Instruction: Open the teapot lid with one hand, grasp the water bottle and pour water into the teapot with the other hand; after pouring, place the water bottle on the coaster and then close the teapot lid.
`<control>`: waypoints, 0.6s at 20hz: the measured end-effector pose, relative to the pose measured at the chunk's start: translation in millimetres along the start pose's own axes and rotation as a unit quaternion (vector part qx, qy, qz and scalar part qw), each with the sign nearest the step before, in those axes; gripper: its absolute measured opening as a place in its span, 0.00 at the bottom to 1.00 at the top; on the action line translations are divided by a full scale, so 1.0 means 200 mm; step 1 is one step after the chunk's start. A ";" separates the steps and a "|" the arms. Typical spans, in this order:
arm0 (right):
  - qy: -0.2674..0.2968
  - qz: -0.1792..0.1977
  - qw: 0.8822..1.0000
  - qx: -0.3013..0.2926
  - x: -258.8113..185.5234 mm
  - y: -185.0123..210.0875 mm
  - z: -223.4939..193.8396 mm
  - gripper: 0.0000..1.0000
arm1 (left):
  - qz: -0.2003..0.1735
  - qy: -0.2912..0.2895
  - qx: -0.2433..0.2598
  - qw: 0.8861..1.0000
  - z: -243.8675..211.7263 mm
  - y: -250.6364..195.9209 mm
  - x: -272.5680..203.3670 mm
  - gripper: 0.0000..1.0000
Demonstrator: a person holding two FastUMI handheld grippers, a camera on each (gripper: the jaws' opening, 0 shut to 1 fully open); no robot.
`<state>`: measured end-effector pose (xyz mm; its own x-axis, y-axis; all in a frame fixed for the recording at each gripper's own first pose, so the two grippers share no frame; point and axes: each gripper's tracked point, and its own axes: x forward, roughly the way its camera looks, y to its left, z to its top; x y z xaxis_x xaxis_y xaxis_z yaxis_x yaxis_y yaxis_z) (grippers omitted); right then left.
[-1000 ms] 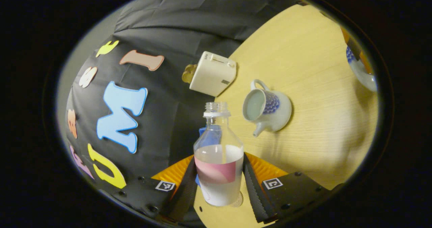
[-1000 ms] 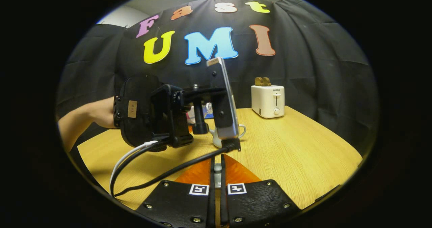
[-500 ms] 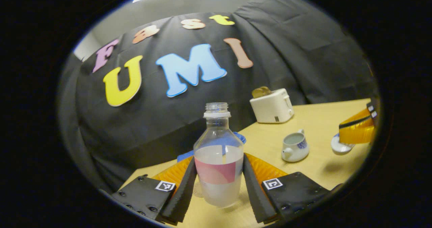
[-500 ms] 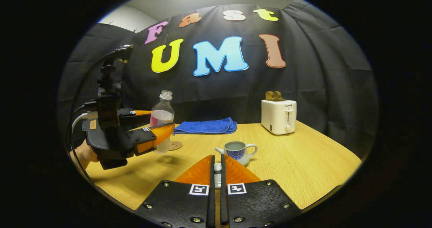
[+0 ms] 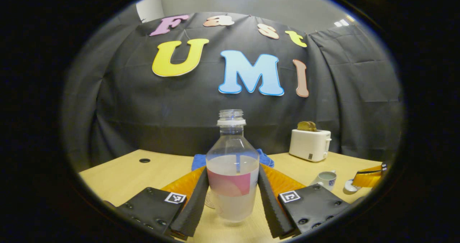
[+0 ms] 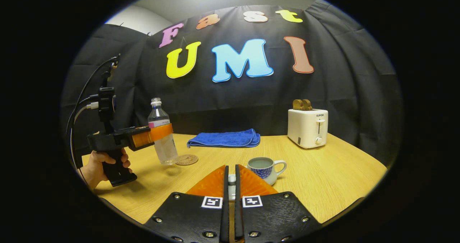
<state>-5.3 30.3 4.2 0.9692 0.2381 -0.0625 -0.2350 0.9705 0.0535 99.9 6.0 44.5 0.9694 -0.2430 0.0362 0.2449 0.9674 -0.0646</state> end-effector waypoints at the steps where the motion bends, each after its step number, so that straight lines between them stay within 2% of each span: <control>1: 0.000 0.001 1.000 0.000 0.01 0.00 0.00 0.06 | 0.008 -0.004 0.006 1.000 0.00 0.02 0.03 0.84; 5: 0.001 0.003 1.000 -0.003 0.02 0.00 -0.01 0.06 | 0.009 0.001 0.000 1.000 -0.05 0.02 0.21 0.84; 7: 0.003 0.003 1.000 -0.003 0.03 -0.01 -0.02 0.06 | 0.026 0.014 -0.002 1.000 -0.11 0.10 0.29 0.84; 9: 0.000 0.000 1.000 0.000 0.03 -0.03 -0.02 0.06 | 0.032 0.026 -0.026 0.999 -0.17 0.14 0.35 0.84; 12: -0.002 -0.002 1.000 0.004 0.03 -0.04 -0.02 0.06 | 0.047 0.035 -0.023 0.998 -0.23 0.20 0.38 0.84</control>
<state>2.2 23.7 0.2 0.9705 0.2335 -0.0596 -0.2299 0.9713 0.0610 184.8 22.2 -0.4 0.9867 -0.1570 -0.0411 0.1517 0.9822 -0.1106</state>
